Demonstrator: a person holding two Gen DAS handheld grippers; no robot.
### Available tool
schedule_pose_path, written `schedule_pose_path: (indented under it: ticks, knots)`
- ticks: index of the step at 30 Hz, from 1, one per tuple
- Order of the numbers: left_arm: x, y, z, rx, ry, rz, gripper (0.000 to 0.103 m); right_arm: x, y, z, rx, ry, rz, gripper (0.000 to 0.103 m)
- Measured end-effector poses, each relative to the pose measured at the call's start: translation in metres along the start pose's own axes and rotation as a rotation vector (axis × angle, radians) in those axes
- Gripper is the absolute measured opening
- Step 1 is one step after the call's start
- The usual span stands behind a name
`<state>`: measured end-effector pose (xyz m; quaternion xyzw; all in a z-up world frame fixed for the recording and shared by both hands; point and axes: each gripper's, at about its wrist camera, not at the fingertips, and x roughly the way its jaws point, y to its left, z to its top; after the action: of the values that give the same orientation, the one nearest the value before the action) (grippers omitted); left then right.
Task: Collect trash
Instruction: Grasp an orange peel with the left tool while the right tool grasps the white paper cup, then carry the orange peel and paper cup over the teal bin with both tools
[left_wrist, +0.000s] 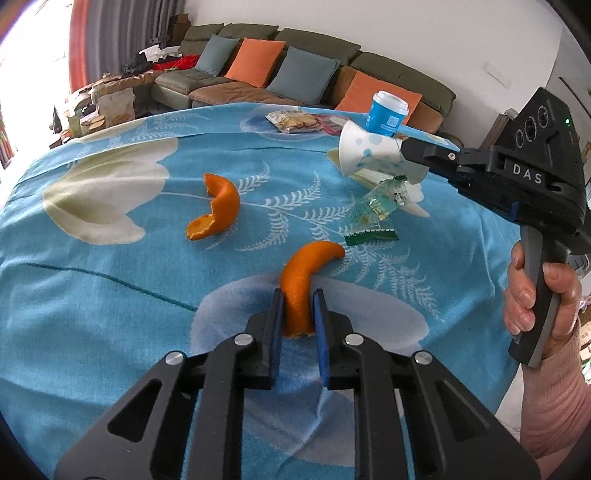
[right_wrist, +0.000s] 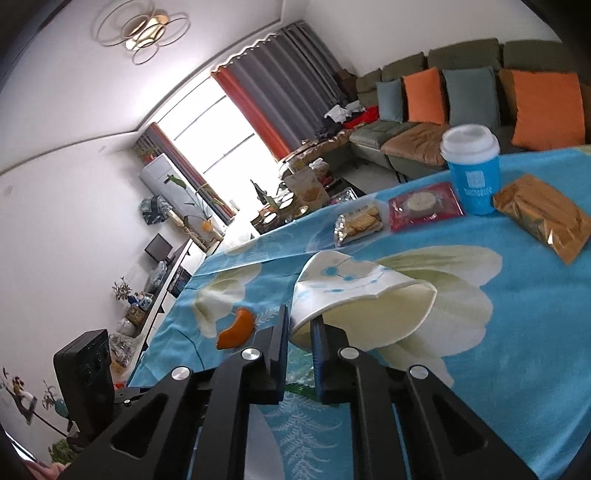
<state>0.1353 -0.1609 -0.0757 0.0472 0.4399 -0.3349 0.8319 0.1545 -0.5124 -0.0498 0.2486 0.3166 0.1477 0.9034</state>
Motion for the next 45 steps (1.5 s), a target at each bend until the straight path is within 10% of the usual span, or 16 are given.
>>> schedule_pose_path:
  ticks: [45]
  knots:
    - [-0.124, 0.067, -0.067, -0.170, -0.208, 0.123, 0.013, 0.022, 0.138, -0.049, -0.307, 0.109, 0.166, 0.010]
